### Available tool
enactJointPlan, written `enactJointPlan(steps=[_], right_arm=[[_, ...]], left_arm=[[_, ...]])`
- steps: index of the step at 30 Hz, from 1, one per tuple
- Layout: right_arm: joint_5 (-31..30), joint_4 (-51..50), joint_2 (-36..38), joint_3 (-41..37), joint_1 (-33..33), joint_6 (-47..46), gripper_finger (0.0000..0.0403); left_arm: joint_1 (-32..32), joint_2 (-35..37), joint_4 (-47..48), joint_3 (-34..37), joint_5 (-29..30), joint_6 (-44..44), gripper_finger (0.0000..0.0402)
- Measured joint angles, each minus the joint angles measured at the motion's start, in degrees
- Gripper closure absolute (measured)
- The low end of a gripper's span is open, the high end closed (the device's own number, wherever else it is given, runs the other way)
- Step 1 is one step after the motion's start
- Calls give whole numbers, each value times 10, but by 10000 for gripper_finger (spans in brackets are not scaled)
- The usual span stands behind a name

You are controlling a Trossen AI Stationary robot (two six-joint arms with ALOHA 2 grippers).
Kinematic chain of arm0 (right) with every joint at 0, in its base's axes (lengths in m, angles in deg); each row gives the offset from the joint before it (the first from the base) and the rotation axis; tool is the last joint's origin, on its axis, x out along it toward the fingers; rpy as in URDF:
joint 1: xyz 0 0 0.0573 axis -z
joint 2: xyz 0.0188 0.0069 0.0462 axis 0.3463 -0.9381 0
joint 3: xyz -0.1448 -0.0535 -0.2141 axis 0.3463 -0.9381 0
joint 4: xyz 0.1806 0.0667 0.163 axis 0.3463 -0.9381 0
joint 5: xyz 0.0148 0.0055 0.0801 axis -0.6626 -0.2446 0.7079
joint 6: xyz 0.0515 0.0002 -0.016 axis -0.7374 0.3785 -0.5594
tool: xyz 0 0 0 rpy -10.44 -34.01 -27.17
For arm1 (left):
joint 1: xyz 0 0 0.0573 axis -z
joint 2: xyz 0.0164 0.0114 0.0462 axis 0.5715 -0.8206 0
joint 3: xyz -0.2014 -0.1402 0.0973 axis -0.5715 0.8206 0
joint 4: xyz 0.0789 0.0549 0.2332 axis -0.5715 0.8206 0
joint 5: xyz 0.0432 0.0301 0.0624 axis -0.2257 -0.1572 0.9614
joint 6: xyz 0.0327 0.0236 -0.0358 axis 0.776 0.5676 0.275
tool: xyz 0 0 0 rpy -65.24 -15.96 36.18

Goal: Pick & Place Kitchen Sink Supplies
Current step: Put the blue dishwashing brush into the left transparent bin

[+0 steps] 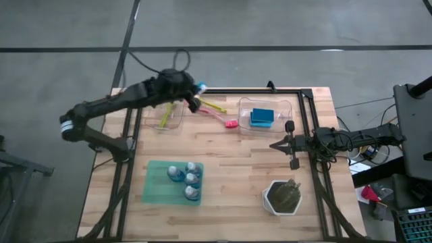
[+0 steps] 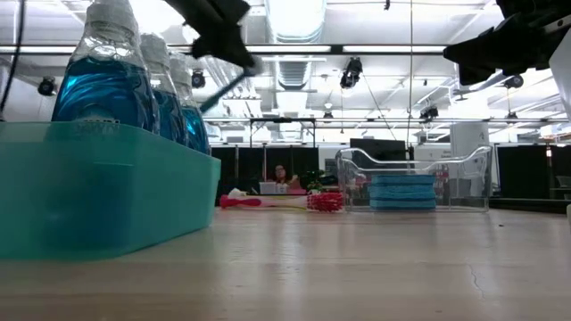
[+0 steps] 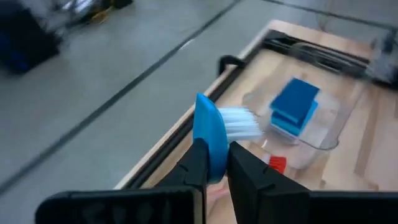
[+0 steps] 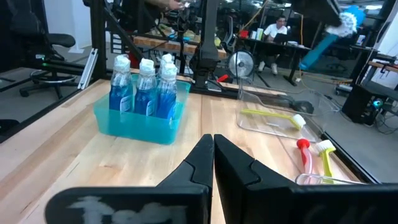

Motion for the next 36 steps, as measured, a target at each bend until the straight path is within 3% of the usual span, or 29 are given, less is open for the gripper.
enactJointPlan(steps=[3,6,17,23,36], right_arm=[[0,0,0,0,0,1,394],[0,0,0,0,0,0,394],[0,0,0,0,0,1,394],[0,0,0,0,0,0,394],[0,0,0,0,0,1,394]], left_arm=[[-18,32,49,10,48,-73,363],[-33,61,63,36,92,-87,362],[-68,95,9,179,94,-156,355],[-70,95,-99,265,70,-181,357],[-100,94,-152,368,99,-221,349]])
